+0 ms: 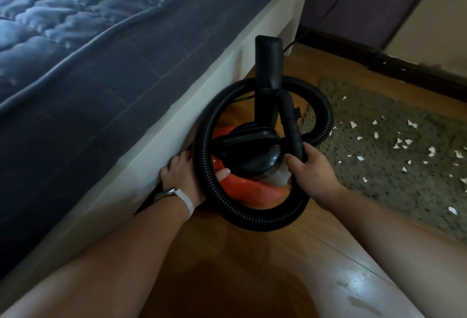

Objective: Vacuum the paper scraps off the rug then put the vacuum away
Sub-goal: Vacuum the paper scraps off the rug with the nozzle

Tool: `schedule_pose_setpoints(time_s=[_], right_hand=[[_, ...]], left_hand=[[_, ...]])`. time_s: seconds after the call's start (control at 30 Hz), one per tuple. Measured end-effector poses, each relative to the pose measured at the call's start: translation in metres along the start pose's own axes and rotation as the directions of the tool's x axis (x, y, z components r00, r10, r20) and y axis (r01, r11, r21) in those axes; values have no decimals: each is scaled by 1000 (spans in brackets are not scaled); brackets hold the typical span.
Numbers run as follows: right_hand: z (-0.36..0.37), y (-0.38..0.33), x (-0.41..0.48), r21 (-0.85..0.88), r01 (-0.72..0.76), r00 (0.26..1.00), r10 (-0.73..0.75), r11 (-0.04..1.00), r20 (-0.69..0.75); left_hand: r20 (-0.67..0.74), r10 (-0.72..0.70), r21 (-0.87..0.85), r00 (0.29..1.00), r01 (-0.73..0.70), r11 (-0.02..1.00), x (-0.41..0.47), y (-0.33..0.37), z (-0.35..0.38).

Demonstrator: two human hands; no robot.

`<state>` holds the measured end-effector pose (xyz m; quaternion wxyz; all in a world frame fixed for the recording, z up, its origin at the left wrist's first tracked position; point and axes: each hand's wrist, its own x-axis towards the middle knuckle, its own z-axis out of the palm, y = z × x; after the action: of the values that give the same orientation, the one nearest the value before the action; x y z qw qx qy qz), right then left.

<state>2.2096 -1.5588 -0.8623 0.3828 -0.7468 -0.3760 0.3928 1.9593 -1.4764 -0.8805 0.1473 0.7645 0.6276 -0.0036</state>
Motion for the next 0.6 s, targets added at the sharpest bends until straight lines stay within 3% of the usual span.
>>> schedule_pose_setpoints(time_s=[0.13, 0.33, 0.5, 0.6], right_hand=[[-7, -7, -2, 76, 18, 999, -15, 997, -37], [-61, -9, -4, 112, 66, 969, -37, 991, -243], [-81, -1, -20, 1, 60, 974, -59, 998, -217], [-88, -3, -27, -31, 63, 970, -69, 998, -234]], left_hand=[[20, -35, 42, 999, 34, 999, -1, 1, 1], [-12, -23, 32, 1000, 23, 999, -7, -10, 7], [-132, 198, 19, 971, -197, 980, -15, -7, -20], [-213, 415, 32, 885, -418, 908, -20, 16, -44]])
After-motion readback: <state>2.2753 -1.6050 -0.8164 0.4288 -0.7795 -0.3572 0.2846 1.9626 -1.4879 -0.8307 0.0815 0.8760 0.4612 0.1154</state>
